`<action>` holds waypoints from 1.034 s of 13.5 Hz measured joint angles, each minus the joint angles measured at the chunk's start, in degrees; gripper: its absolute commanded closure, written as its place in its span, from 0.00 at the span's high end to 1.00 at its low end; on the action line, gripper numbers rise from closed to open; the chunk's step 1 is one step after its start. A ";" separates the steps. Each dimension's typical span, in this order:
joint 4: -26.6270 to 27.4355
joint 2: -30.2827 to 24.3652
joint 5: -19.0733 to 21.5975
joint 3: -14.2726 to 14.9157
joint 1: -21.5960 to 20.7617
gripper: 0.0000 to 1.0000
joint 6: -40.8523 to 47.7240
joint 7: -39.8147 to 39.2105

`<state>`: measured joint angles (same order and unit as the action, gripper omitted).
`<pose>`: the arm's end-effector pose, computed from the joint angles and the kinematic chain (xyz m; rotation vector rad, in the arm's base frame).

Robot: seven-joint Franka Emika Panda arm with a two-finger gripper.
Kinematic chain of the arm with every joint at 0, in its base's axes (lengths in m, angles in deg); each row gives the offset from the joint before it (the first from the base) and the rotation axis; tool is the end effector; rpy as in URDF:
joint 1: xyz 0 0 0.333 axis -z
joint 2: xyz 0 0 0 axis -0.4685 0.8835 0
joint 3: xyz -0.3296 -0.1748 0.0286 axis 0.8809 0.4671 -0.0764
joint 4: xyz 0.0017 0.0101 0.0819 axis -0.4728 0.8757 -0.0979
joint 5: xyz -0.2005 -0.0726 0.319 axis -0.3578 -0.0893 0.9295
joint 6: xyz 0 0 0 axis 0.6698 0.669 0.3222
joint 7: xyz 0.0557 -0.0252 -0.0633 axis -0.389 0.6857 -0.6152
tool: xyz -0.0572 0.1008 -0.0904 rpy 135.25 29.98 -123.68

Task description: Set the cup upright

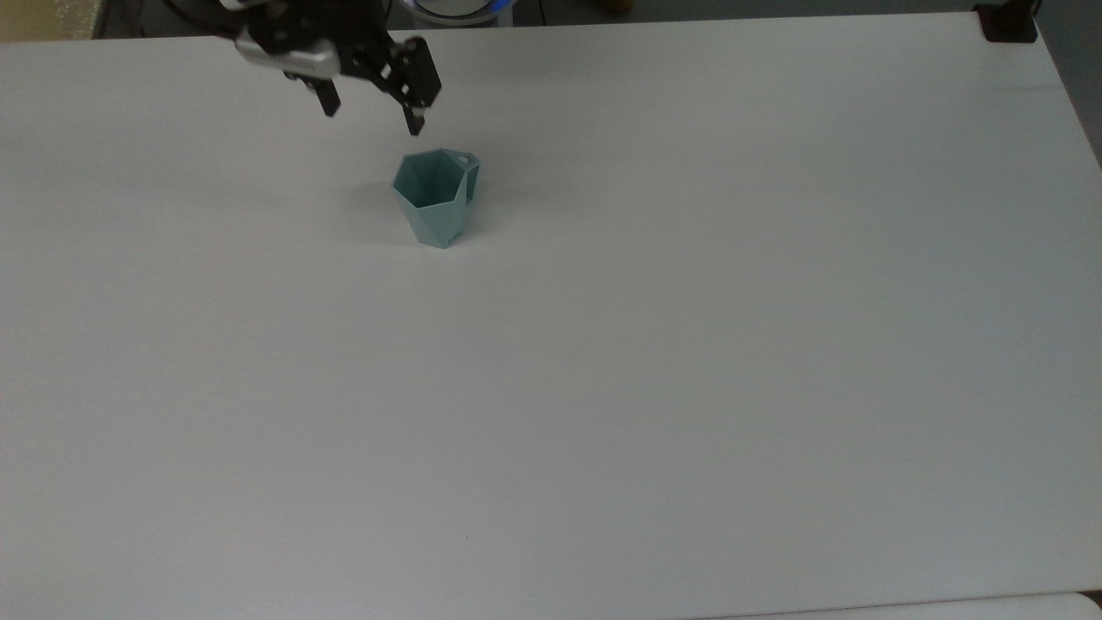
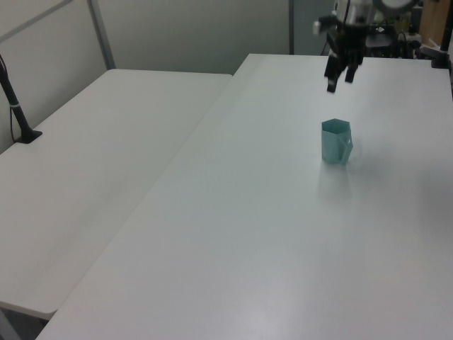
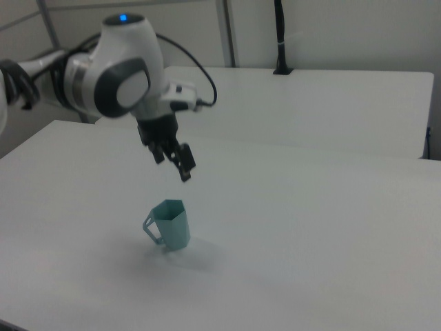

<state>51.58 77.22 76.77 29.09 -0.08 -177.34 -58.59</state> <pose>0.5208 0.0322 0.5412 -3.0269 0.3145 -0.2013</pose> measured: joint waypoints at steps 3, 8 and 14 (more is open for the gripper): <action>-5.96 -0.02 -1.78 -0.01 0.29 1.00 5.50 -4.04; -11.20 0.11 -4.46 -4.20 7.08 1.00 15.37 -13.91; -13.20 0.13 -4.45 -5.49 8.31 1.00 18.50 -14.03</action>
